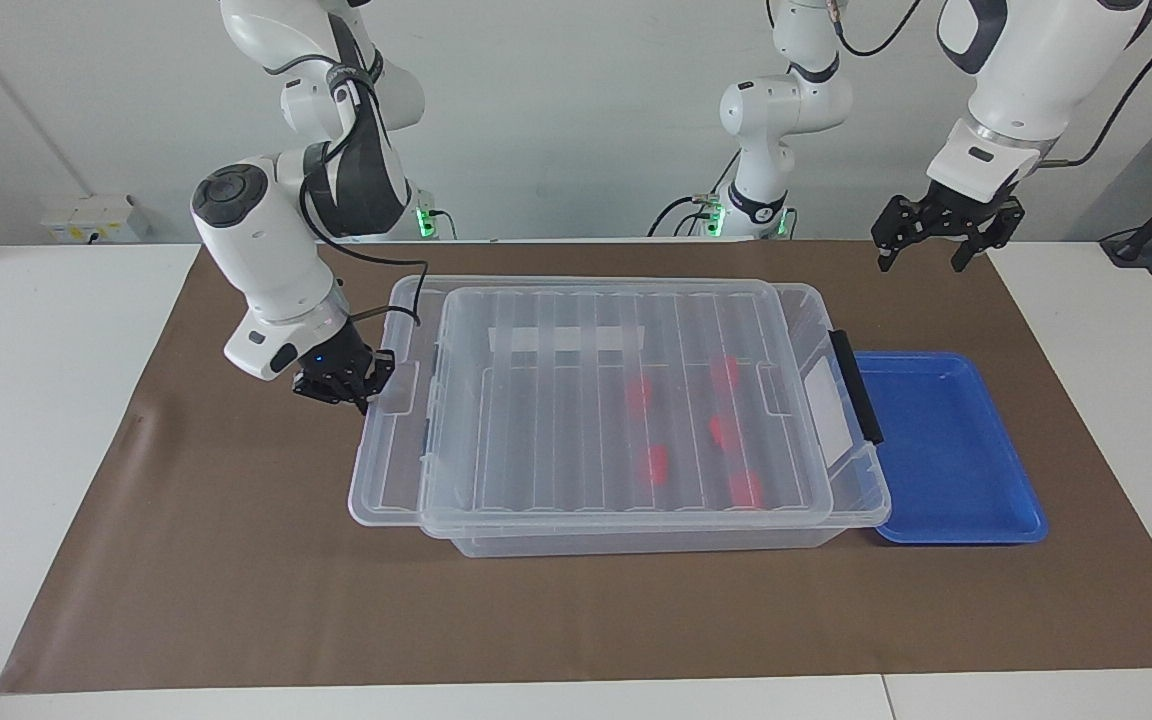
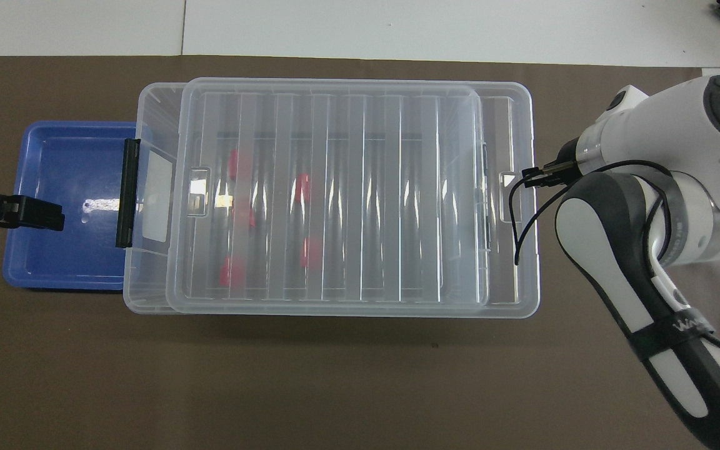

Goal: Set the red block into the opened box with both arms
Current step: 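Slide the lid back over the box with the right gripper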

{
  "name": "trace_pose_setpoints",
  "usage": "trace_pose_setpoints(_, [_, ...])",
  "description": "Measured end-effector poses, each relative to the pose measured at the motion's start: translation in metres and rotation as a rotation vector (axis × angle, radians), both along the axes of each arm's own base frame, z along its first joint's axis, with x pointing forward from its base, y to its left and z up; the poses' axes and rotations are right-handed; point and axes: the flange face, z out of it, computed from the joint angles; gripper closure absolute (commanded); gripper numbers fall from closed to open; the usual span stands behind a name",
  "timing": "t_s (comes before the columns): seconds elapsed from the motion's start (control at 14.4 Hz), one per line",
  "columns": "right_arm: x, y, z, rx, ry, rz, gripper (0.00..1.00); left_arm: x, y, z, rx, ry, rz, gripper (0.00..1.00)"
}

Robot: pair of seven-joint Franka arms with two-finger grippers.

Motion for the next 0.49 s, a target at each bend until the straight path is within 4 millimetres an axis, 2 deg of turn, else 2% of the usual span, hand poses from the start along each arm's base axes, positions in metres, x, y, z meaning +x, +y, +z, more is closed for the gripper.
trace_pose_setpoints(0.28, [-0.003,0.018,-0.001,0.021,0.007,-0.006,1.0,0.0,-0.006,0.0,-0.003,0.0,-0.012,0.0])
trace_pose_setpoints(0.49, [-0.003,0.02,-0.001,0.022,0.008,-0.004,1.0,0.0,-0.006,0.0,-0.005,-0.001,-0.014,0.0])
